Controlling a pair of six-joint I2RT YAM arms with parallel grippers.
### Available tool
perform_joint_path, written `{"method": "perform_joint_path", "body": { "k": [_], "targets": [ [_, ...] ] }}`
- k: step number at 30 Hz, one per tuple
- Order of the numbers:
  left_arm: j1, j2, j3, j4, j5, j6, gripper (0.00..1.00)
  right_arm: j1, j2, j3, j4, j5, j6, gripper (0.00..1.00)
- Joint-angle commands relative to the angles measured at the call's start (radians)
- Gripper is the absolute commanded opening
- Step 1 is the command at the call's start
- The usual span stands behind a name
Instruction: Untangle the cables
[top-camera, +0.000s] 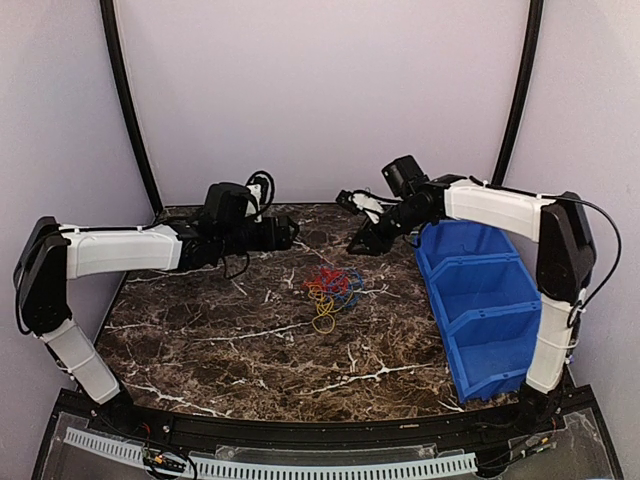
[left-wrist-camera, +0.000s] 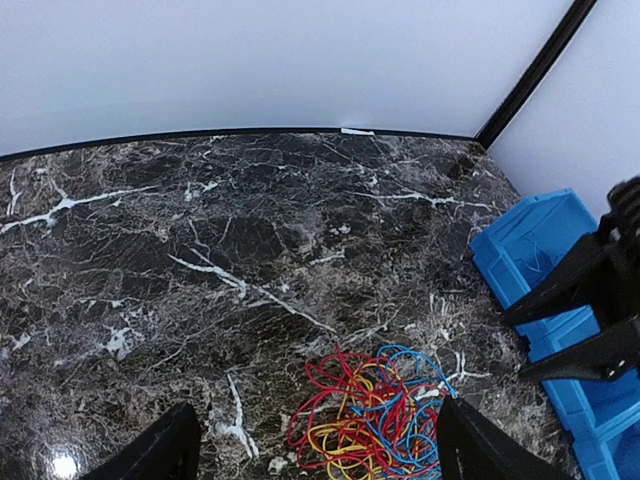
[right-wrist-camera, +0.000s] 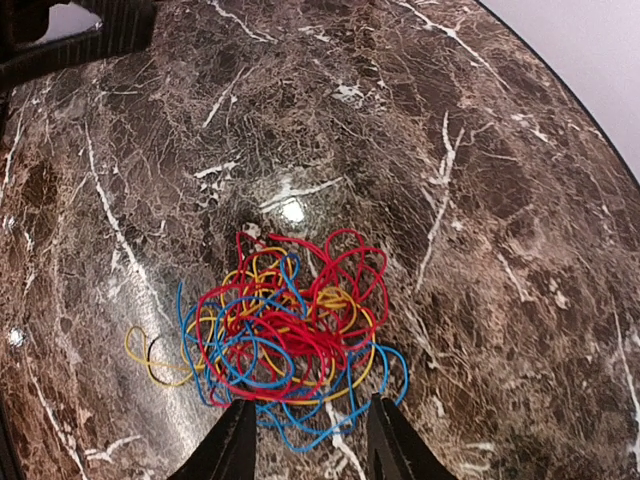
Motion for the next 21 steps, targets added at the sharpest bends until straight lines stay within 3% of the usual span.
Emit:
{"method": "perform_joint_path", "body": {
  "k": [1, 10, 21],
  "targets": [
    [0.050, -0.012, -0.008, -0.001, 0.109, -0.150, 0.84, 0.046, 0.081, 0.083, -0.008, -0.031, 0.029, 0.40],
    [0.103, -0.013, -0.026, 0.013, 0.161, -0.195, 0.82, 0.091, 0.248, 0.244, -0.050, -0.006, 0.076, 0.39],
    [0.109, -0.040, -0.028, 0.019, 0.149, -0.177, 0.82, 0.092, 0.283, 0.252, -0.048, 0.000, 0.080, 0.30]
  ]
}}
